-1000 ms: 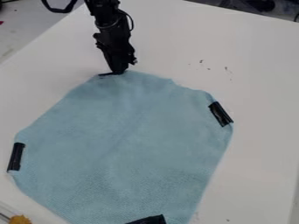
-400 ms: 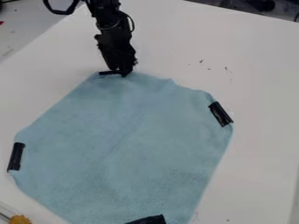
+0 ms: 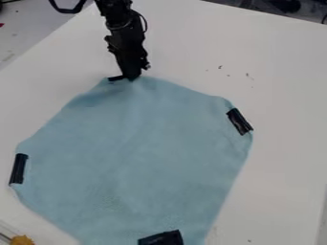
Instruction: Fold the cloth from top left to center
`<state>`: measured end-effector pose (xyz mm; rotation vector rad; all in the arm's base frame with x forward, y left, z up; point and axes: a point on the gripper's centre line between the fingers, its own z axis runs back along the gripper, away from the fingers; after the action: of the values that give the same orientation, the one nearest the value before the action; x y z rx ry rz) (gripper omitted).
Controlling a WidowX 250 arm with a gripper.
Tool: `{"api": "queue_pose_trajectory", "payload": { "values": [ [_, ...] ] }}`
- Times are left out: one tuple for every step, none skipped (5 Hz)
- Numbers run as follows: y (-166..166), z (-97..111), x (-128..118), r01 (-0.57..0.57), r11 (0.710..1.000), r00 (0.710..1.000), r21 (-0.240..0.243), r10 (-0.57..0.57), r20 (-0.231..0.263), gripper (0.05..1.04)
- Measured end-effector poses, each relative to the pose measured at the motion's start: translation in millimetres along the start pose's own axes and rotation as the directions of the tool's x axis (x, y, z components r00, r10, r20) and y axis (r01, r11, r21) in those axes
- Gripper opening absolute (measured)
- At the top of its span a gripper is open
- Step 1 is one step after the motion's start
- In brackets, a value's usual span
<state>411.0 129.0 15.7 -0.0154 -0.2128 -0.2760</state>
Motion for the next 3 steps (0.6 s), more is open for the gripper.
{"api": "queue_pose_trajectory", "payload": {
  "values": [
    [-7.2,2.9,5.3,0.078,0.996,0.997,0.045,-0.079,0.001,0.059],
    [-33.3,36.1,8.9,0.148,0.977,0.985,0.155,-0.159,0.061,0.058],
    [-57.8,53.9,-1.3,0.183,0.958,0.972,0.221,-0.21,0.103,0.058]
  ]
}}
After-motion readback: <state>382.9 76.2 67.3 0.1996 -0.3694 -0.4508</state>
